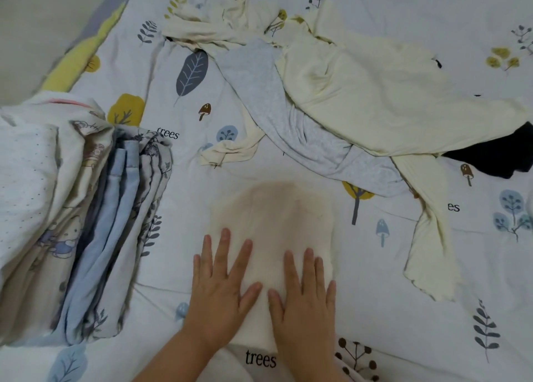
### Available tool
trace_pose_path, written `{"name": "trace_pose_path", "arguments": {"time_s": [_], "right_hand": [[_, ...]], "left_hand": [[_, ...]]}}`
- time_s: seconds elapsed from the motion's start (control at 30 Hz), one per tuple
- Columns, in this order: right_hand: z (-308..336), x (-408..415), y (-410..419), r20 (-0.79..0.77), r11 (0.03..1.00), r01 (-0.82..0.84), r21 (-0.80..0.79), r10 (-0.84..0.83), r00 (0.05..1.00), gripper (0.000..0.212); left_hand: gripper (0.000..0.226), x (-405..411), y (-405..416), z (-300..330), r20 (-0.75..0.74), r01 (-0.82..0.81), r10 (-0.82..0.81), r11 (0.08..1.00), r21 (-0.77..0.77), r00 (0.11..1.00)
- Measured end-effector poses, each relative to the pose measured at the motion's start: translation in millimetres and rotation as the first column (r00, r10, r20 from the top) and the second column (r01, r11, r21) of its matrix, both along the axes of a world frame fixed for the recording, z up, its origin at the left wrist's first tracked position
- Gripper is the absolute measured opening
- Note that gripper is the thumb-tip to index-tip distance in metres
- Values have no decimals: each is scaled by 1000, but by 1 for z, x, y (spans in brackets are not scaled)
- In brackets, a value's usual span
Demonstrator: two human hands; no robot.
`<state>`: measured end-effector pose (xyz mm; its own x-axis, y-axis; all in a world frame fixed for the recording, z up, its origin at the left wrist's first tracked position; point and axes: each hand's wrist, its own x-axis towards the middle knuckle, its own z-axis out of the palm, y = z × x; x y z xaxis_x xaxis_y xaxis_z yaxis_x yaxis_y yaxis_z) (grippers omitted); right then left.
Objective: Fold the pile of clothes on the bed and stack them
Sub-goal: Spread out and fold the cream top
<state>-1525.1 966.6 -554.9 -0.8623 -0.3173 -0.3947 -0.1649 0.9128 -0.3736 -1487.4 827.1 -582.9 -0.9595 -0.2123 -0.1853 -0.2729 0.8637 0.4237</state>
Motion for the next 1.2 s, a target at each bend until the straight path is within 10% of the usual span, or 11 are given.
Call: {"name": "trace_pose_path", "arguments": {"time_s": [0.17, 0.33, 0.6, 0.9, 1.2], "right_hand": [[10, -24, 24, 266, 821, 503, -269, -439, 858, 65], [16, -35, 28, 571, 815, 532, -229, -330, 752, 84], [43, -25, 22, 476, 761, 535, -367, -340, 811, 70], [148, -22, -6, 307, 723, 414, -553, -285, 908, 60], [262, -26, -93, 208, 645, 247, -724, -137, 968, 55]], "left_hand": [[84, -8, -10, 21, 142, -480, 465, 780, 401, 874], [91, -20, -38, 25, 313, -431, 297, 650, 626, 902], [64, -17, -47, 53, 499, -545, 244, 187, 817, 832], [66, -6, -80, 159, 356, -417, 319, 148, 897, 879], [65, 9, -158, 291, 51, -228, 467, 331, 916, 883]]}}
